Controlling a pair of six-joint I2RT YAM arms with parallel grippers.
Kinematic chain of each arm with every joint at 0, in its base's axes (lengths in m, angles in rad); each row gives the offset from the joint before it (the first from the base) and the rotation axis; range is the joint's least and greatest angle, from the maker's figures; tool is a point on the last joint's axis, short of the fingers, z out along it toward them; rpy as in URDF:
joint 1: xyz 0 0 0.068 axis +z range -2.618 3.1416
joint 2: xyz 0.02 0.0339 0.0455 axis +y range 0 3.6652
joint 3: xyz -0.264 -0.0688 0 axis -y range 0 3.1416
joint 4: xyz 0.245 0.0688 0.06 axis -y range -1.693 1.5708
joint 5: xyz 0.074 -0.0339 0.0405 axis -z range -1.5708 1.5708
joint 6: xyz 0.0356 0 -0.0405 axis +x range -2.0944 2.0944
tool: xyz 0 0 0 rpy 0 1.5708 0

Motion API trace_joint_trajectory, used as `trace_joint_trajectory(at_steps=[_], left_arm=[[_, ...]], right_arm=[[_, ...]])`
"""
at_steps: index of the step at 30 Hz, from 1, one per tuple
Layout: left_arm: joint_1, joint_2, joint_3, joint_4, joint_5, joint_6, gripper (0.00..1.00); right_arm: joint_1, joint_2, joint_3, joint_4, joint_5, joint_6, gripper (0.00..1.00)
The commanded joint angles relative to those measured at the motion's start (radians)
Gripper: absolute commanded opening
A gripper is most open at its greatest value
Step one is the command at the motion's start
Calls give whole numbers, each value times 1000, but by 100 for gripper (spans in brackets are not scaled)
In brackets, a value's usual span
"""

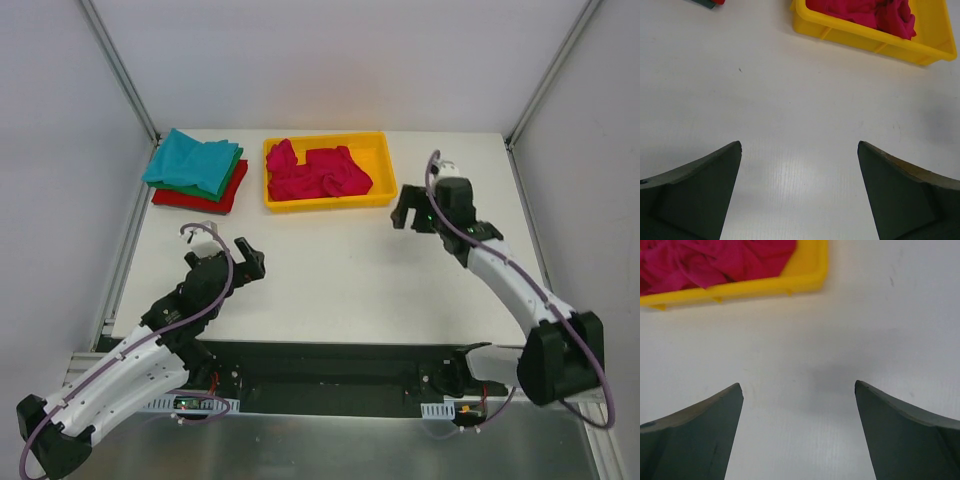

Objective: Fold and stack the t-shirts
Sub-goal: Grab crumpled tshirt from bin with the right arm

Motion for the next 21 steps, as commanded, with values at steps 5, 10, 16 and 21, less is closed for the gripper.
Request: trace_joint_trajectory(at_steps=[5, 10, 16, 21], left_arm=[[6, -32, -46, 20, -61, -24, 99], [7, -73, -63, 17, -84, -15, 99], [7, -98, -81, 17, -107, -19, 99], [7, -76, -74, 17, -108, -21, 99]], right_arm=[[214, 573, 737, -336, 186, -21, 96], [275, 918, 1172, -515, 249, -72, 96], [279, 1230, 1613, -649, 185, -101, 96], [280, 1268, 1592, -594, 96, -101, 96]])
